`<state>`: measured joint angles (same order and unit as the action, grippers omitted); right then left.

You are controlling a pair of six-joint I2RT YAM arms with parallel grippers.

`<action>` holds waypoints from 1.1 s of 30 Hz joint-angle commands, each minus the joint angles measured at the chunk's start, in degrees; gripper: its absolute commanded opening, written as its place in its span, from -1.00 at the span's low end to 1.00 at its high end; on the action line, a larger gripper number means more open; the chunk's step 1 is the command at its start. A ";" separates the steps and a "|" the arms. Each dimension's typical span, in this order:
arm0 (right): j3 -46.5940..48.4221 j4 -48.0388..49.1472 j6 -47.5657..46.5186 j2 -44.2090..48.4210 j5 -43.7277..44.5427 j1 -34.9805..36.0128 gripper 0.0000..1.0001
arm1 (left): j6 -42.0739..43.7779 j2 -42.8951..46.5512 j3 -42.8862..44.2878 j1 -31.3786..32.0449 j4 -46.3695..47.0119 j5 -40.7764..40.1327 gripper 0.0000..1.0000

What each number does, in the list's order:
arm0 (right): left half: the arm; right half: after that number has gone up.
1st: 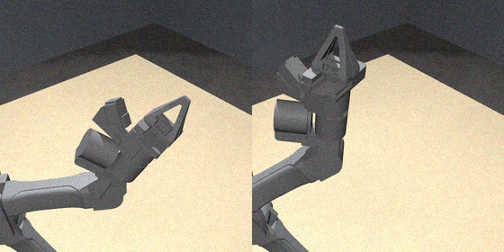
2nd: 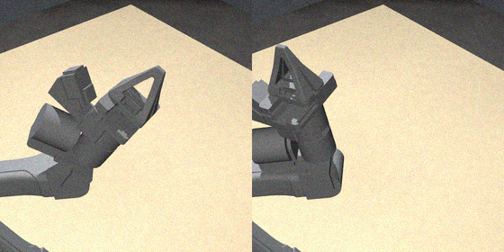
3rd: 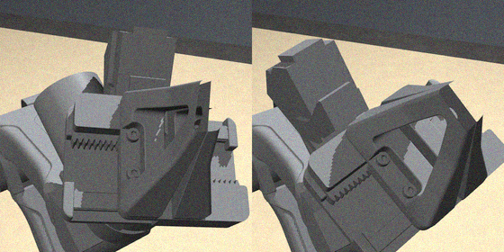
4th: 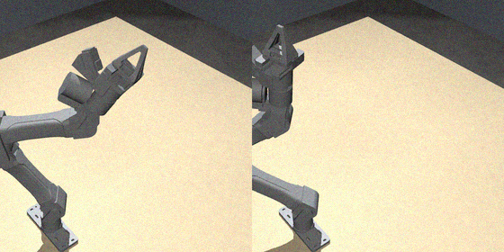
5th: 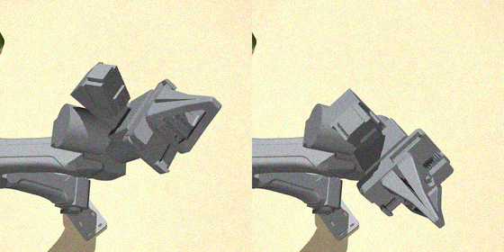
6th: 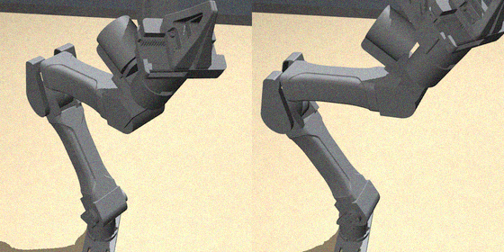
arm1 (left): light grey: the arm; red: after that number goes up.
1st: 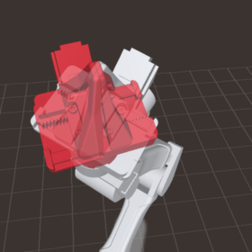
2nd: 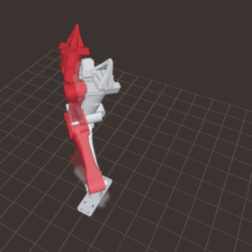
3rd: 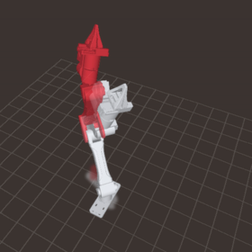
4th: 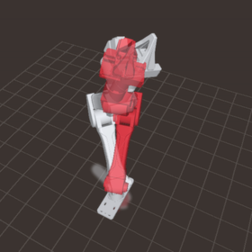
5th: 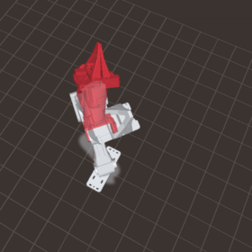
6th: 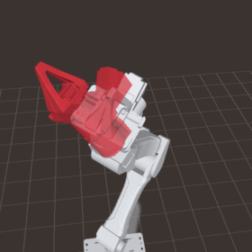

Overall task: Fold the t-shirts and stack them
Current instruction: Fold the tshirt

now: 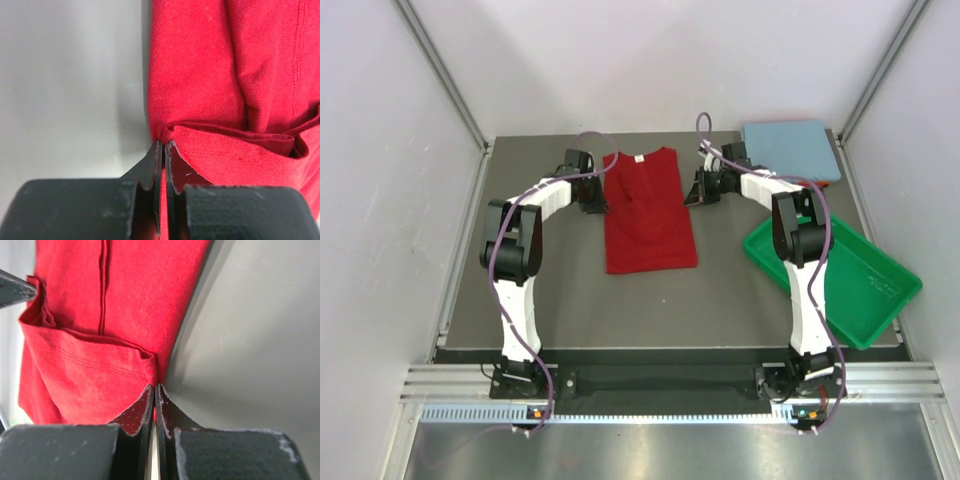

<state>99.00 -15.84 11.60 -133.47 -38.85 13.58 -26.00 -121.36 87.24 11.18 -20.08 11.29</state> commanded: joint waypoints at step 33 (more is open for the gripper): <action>-0.83 3.96 12.05 9.20 -4.73 3.81 -0.88 | -4.76 5.71 0.56 1.65 -1.72 8.14 -0.26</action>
<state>98.50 -16.91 21.58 -125.86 -37.15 14.20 -29.74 -112.81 89.25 13.23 -25.43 17.02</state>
